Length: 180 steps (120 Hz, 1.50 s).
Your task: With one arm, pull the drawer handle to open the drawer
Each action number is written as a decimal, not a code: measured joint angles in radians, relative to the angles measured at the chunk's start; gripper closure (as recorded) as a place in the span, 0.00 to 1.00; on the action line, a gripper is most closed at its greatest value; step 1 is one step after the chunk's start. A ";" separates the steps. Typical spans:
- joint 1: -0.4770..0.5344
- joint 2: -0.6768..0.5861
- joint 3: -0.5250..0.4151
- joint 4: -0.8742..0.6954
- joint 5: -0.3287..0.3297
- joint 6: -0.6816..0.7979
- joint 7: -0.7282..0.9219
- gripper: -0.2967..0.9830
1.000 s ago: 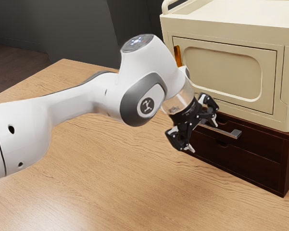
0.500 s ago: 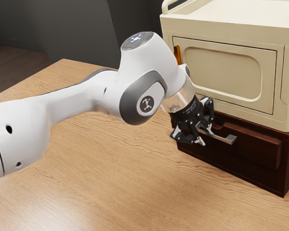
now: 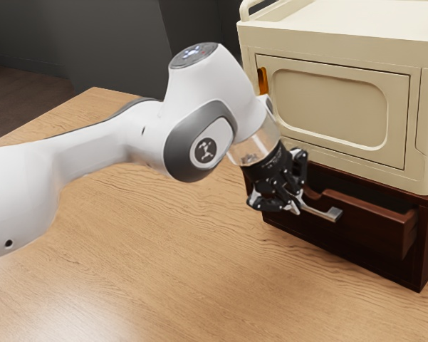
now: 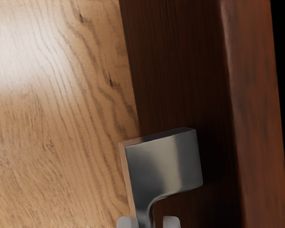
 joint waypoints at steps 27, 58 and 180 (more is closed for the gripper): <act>-0.004 -0.049 -0.001 -0.054 0.001 -0.005 -0.005 0.85; -0.008 -0.102 -0.001 -0.113 0.001 -0.006 -0.009 0.85; -0.002 -0.340 -0.032 -0.375 0.027 0.016 -0.018 0.85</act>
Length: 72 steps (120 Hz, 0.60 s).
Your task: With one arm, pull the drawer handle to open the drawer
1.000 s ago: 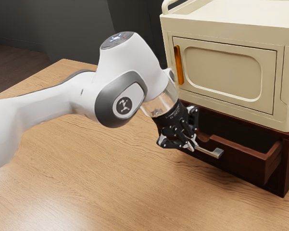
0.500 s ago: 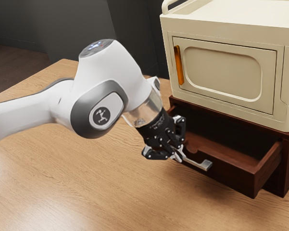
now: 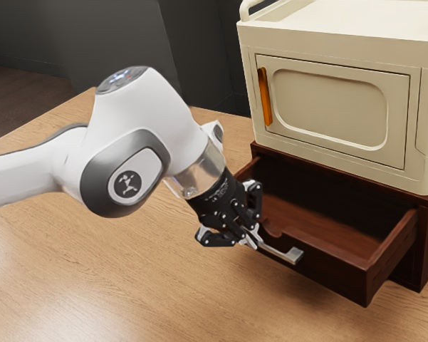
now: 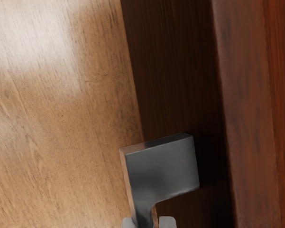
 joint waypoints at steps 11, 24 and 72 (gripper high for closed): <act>0.003 -0.020 -0.010 -0.019 0.001 0.002 0.000 0.85; 0.005 -0.039 -0.019 -0.039 0.001 0.004 -0.001 0.85; 0.006 -0.082 -0.020 -0.085 0.011 0.019 -0.002 0.85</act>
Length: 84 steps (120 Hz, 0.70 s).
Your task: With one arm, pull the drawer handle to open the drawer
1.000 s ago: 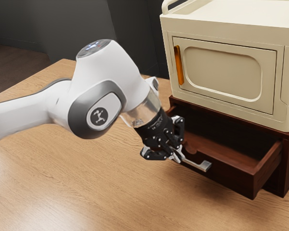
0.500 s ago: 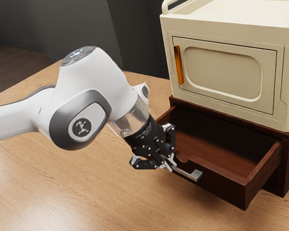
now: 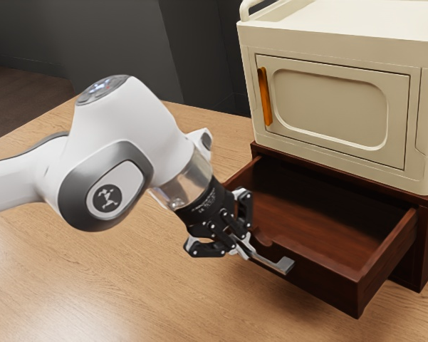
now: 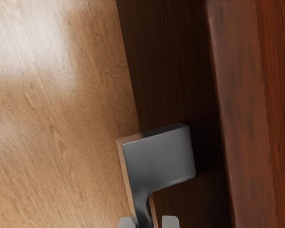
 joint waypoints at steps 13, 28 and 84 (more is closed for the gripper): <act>0.002 -0.010 0.000 -0.009 0.002 0.001 0.000 0.85; 0.003 -0.009 0.000 -0.009 0.003 0.003 0.000 0.85; 0.013 0.070 0.007 0.194 0.004 -0.118 0.006 0.47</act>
